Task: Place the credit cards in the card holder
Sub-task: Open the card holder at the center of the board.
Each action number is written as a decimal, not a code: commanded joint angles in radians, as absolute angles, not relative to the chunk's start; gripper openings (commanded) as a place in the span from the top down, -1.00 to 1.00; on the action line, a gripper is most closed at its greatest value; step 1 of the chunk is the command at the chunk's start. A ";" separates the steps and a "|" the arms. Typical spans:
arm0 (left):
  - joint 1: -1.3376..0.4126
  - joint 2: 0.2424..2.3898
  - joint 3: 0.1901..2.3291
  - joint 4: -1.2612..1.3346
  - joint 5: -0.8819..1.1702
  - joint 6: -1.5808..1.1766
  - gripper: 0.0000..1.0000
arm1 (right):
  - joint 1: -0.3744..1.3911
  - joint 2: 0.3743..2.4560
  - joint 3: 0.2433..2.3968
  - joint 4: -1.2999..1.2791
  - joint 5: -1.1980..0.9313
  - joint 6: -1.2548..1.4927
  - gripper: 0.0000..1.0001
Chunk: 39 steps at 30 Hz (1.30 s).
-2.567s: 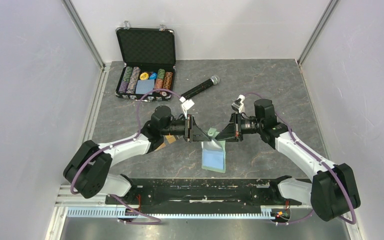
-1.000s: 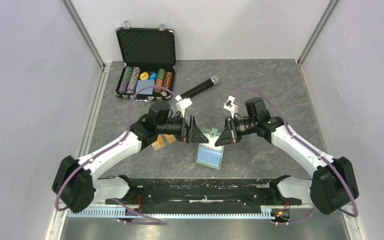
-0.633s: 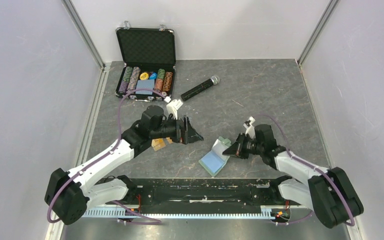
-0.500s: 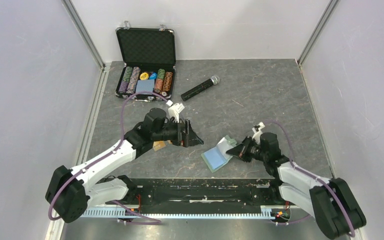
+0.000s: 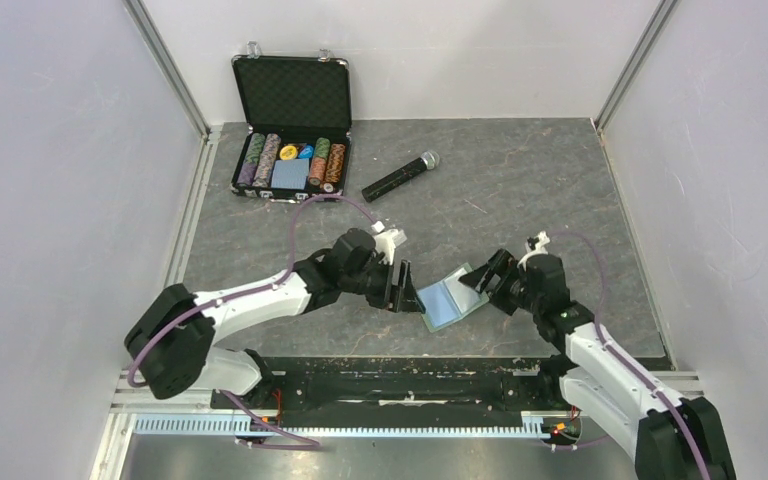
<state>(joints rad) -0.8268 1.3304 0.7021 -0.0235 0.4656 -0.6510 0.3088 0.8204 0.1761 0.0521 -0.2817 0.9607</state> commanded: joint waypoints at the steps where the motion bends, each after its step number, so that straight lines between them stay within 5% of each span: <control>1: -0.860 1.395 0.774 0.012 0.416 -0.673 -0.45 | 0.302 0.805 0.380 -0.299 -0.137 0.763 -0.72; 4: -0.867 1.439 0.791 0.018 0.399 -0.692 -0.39 | 0.300 0.808 0.471 -0.389 -0.096 0.672 -0.75; 9: -0.867 1.528 0.838 0.006 0.383 -0.744 0.16 | 0.301 0.880 0.619 -0.469 -0.169 0.522 -0.66; 18: -0.870 1.663 0.919 -0.041 0.336 -0.820 0.55 | 0.325 1.016 0.599 -0.325 -0.434 0.476 0.12; 25: -0.877 1.806 0.983 -0.077 0.318 -0.822 0.85 | 0.368 1.167 0.590 -0.308 -0.360 0.434 0.60; 32: -0.880 1.881 1.046 -0.258 0.204 -0.772 0.96 | 0.367 1.220 0.614 -0.383 -0.092 0.371 0.66; 39: -0.884 1.908 1.115 -0.376 0.115 -0.701 0.96 | 0.369 1.274 0.520 -0.365 -0.112 0.349 0.68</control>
